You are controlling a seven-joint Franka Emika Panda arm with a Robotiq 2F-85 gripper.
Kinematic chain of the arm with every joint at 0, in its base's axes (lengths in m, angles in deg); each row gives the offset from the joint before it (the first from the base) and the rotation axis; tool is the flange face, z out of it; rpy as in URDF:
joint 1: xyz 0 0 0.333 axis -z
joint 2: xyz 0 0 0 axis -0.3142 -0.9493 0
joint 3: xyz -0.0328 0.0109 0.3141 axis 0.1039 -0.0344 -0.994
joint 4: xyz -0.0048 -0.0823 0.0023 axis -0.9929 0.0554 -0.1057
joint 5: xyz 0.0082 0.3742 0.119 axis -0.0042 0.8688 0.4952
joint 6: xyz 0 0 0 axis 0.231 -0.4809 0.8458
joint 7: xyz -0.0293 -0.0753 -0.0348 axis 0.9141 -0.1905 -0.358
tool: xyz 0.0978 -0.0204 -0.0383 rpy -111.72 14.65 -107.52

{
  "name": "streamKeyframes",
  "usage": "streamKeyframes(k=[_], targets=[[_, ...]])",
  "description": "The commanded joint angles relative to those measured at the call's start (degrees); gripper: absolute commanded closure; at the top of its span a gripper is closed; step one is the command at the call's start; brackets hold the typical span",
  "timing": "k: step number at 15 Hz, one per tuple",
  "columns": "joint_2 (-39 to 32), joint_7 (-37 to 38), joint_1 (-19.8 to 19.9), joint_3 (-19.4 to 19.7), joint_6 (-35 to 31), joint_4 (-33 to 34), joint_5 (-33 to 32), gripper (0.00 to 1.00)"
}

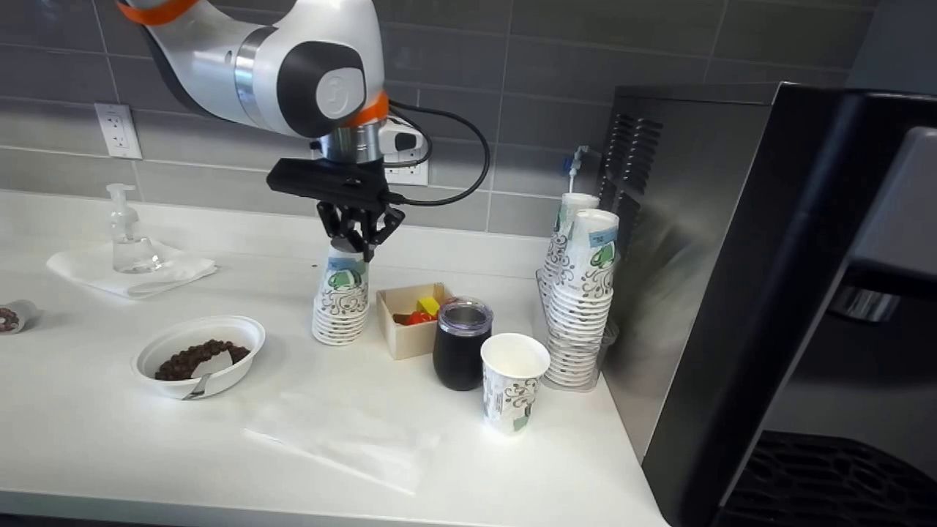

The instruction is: Stack up the cups

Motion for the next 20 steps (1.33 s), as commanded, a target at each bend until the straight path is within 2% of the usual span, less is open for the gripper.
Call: streamKeyframes(k=[1,9,15,20], targets=[[6.2,1.7,0.7,-0.8,3.2,-3.3,-4.0,0.98],[19.9,7.9,2.0,-2.8,15.1,-6.1,-12.2,0.98],[28.8,9.0,1.1,-2.7,27.8,-5.8,-10.1,0.98],[38.4,12.2,2.3,-2.5,36.9,-5.8,-9.9,0.98]])
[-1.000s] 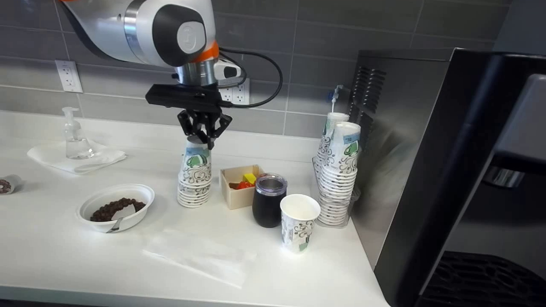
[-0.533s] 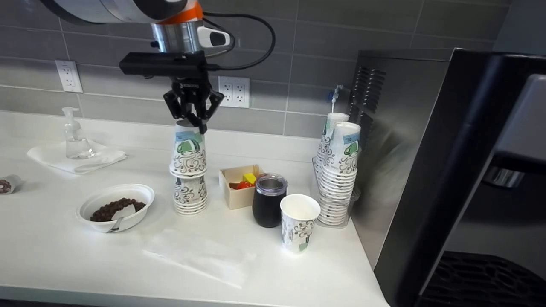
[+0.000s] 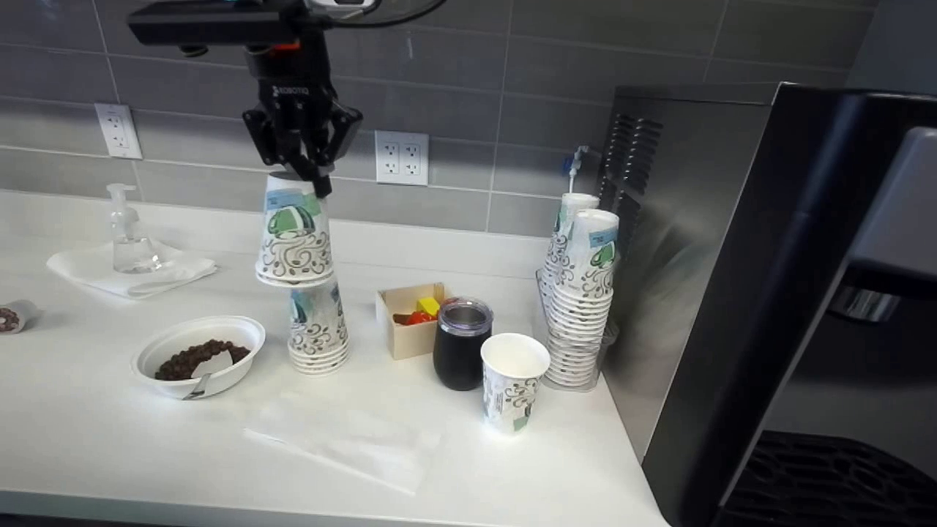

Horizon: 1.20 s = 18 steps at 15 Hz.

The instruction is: Stack up the cups

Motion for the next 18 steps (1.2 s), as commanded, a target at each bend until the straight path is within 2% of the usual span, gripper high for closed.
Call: streamKeyframes(k=[1,4,8,12,15,18], targets=[[8.9,2.8,1.2,0.3,6.2,-1.0,0.6,0.98],[12.8,5.5,3.3,1.1,8.4,-0.4,0.7,0.98],[12.8,10.8,9.1,2.2,6.1,0.5,-0.6,0.98],[6.9,13.3,15.4,3.3,0.2,2.6,-3.0,0.98],[0.3,16.0,19.6,2.8,-5.7,6.8,-5.9,0.98],[-5.8,19.5,23.1,2.1,-8.5,12.5,-9.8,0.98]])
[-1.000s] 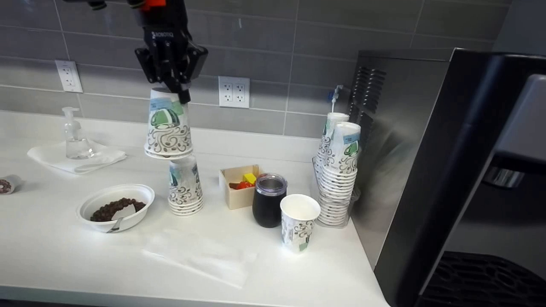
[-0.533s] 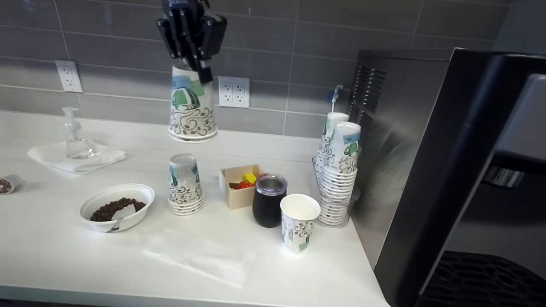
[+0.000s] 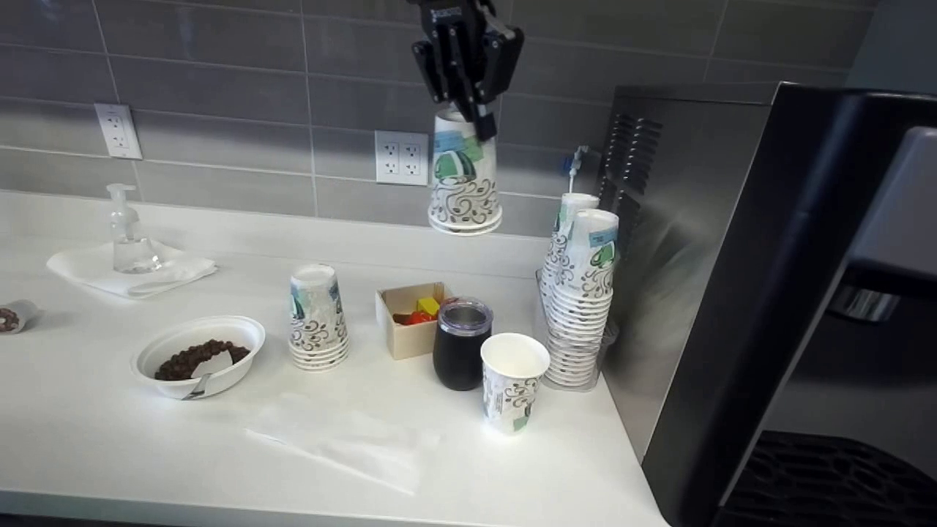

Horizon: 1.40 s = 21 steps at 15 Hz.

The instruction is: Stack up the cups

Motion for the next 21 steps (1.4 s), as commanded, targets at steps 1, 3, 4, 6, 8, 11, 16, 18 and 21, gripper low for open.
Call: streamKeyframes(k=[1,3,4,6,8,11,16,18,21], targets=[[-9.1,4.9,3.6,-1.0,-1.7,9.1,-5.2,0.98],[-12.3,5.8,4.2,-0.4,-2.0,12.2,-7.1,0.98],[-13.3,6.1,4.3,0.1,-2.4,13.2,-7.7,0.98],[-15.8,6.5,4.3,1.2,-3.3,15.1,-8.9,0.98],[-17.6,6.5,4.2,2.3,-4.8,16.1,-9.6,0.98],[-20.3,7.0,4.1,3.7,-7.7,16.9,-10.4,0.98],[-24.0,7.6,3.6,5.1,-11.6,17.3,-10.8,0.98],[-24.9,7.9,3.5,5.4,-12.9,17.5,-11.1,0.98],[-25.8,8.6,3.3,5.5,-14.6,17.7,-11.8,0.98]])
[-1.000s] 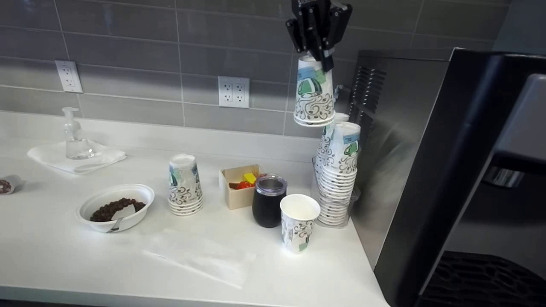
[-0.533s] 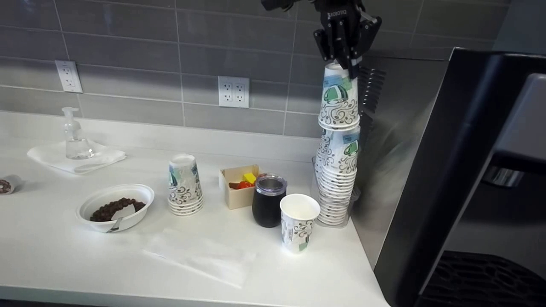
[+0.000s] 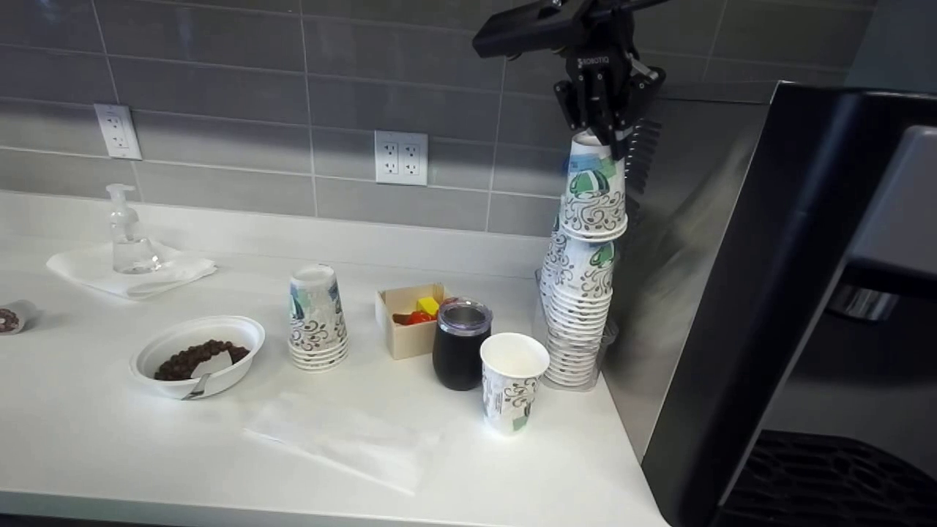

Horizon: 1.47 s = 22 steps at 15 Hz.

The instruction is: Stack up the cups

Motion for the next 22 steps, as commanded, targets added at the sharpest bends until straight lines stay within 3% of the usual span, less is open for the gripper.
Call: streamKeyframes(k=[1,12,13,15,22], targets=[[-1.8,2.3,-0.9,0.8,-1.9,1.7,-2.4,0.98],[-4.1,4.5,-1.5,0.7,-2.6,3.1,-5.3,0.98],[-4.4,3.8,-1.8,0.8,-2.0,3.3,-4.7,0.68],[-4.6,3.7,-2.2,1.1,-2.1,3.2,-4.5,0.60],[-0.6,3.7,-2.4,1.5,-0.9,0.4,-5.0,0.07]])
